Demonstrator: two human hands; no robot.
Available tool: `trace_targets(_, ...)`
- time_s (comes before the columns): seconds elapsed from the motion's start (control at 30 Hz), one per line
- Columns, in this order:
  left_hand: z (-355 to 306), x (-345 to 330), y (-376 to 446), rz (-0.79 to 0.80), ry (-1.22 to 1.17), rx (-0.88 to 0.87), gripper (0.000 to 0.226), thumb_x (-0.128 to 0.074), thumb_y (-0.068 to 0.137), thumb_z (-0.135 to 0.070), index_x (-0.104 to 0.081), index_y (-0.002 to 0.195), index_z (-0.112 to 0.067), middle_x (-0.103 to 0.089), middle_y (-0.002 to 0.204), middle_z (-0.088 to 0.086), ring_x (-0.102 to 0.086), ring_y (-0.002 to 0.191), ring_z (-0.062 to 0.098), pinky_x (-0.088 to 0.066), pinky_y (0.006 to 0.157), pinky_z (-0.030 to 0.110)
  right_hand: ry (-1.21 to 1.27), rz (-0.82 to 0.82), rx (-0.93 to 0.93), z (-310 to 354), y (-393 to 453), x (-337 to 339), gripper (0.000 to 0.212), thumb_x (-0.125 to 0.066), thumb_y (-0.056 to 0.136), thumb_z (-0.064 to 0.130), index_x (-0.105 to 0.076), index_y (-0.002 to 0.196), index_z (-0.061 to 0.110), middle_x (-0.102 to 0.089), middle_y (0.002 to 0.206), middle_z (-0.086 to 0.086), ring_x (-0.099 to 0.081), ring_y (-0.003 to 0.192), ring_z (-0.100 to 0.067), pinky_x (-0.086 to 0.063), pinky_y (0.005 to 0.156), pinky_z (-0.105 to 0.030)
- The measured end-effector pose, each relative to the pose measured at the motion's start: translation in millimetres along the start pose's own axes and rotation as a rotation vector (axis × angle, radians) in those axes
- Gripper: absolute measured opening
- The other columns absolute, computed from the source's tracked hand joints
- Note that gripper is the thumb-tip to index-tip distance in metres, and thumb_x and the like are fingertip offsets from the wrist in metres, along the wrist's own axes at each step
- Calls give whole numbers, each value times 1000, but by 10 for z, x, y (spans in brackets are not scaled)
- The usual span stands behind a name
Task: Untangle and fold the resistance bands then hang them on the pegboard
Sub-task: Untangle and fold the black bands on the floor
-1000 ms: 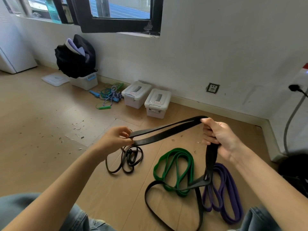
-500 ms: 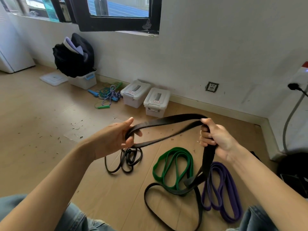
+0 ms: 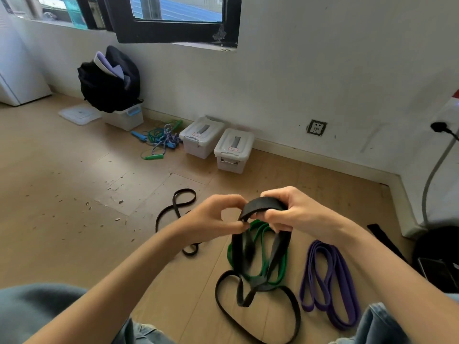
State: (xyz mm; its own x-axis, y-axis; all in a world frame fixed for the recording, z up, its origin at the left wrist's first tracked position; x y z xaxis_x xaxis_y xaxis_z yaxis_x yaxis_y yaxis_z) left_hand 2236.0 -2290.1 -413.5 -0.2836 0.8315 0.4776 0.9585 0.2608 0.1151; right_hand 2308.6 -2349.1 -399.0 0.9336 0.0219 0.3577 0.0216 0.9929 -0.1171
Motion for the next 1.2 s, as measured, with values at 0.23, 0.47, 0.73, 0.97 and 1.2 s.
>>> trace_targets(0.23,-47,90,-92,53,-322,95,9,-60,84,-16,-58,93,-15,-61,67,-13,-59,67,2,-48,64,12,85,-58,15,-143,-2,161,14,-71,77,25,-68,85,14,-57,64,3,-50,58,-9,-46,61,-19)
trace_targets(0.47,292,14,-224,252,-68,348,20,-63,85,-12,-56,100,-24,-63,83,-8,-64,79,5,-53,83,28,291,-248,1,-302,-17,399,33,-75,65,23,-67,96,18,-62,73,-1,-49,57,-6,-44,66,-26)
trace_targets(0.73,94,450,-309,163,-207,294,23,-62,78,-33,-69,98,-22,-67,75,-6,-58,64,1,-45,56,12,154,68,-109,-413,-69,239,33,-75,72,27,-71,102,14,-67,111,-15,-61,107,-32,-51,94,-35)
trace_targets(0.97,157,595,-250,144,148,320,11,-64,84,-23,-70,85,-33,-69,68,-10,-60,62,1,-45,58,12,89,104,-120,-457,-70,188,23,-60,84,36,-75,94,21,-63,83,7,-56,82,-9,-42,86,-32)
trace_targets(1.2,-124,557,-236,199,118,223,14,-57,83,-37,-69,83,-30,-66,65,-15,-56,59,-4,-41,55,7,-150,197,-273,-613,-83,-18,54,-70,75,48,-50,124,42,-66,109,13,-60,103,-2,-43,92,-20)
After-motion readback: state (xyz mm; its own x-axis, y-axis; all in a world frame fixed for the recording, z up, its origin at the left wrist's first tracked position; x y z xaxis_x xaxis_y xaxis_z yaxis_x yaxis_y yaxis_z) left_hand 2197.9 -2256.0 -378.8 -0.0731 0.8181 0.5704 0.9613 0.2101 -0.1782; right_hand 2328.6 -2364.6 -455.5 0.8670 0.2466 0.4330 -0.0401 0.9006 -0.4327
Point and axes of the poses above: each hand's wrist, its own y-axis towards the middle knuckle, its own x-axis out of the back of the hand, z = x × y, the point moved 9 cm from there along y, towards the middle knuckle
